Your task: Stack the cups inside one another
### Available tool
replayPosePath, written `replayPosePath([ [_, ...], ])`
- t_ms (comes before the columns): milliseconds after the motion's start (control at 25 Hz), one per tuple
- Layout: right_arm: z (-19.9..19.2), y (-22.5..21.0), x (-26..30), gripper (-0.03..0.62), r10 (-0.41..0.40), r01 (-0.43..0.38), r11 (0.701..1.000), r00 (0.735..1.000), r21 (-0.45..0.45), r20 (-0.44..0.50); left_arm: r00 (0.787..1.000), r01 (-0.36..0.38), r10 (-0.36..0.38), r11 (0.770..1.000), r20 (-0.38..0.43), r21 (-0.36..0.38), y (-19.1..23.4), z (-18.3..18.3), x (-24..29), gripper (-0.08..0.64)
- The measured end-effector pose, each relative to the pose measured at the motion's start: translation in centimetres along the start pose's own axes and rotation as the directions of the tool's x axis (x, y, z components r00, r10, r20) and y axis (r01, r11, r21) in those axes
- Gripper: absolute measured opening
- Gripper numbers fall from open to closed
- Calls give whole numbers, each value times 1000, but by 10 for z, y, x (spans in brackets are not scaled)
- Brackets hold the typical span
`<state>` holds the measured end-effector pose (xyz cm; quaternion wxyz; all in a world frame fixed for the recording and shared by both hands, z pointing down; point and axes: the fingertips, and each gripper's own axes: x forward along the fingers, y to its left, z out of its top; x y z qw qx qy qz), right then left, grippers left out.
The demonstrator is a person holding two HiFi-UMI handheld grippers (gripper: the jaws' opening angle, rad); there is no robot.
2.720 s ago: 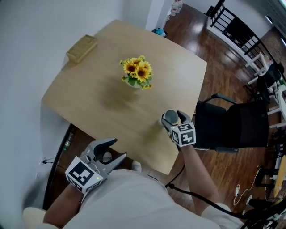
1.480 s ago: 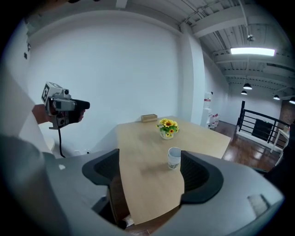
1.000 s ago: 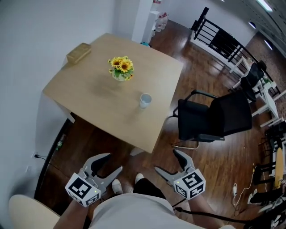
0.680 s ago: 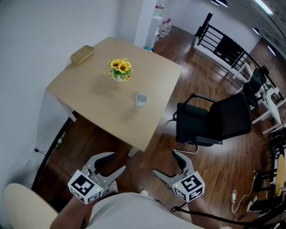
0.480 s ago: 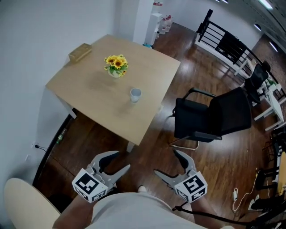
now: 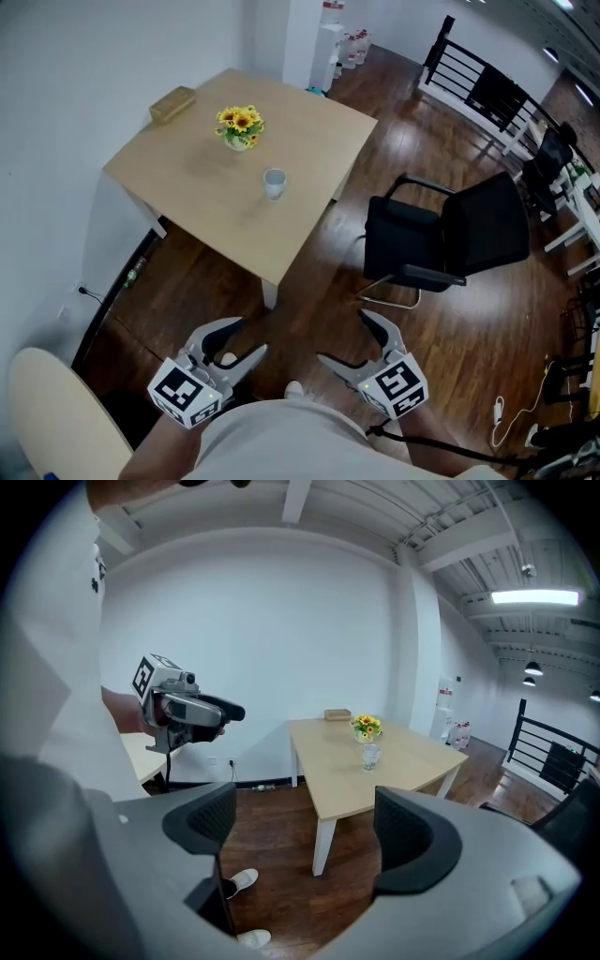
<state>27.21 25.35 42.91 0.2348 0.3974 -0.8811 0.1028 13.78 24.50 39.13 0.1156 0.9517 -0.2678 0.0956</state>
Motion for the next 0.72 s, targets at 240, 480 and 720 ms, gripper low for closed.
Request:
replayPosePath([
  [240, -14, 7, -4, 454, 31, -31, 999, 999, -10, -22, 1000, -8, 8, 1000, -3, 14, -22, -8, -4, 224],
  [480, -8, 17, 5, 456, 42, -42, 999, 999, -17, -17, 999, -35, 35, 999, 1, 7, -11, -11, -19, 224],
  [720, 6, 25, 25, 457, 42, -43, 999, 999, -15, -31, 999, -43, 43, 999, -5, 2, 13, -7, -32, 224],
])
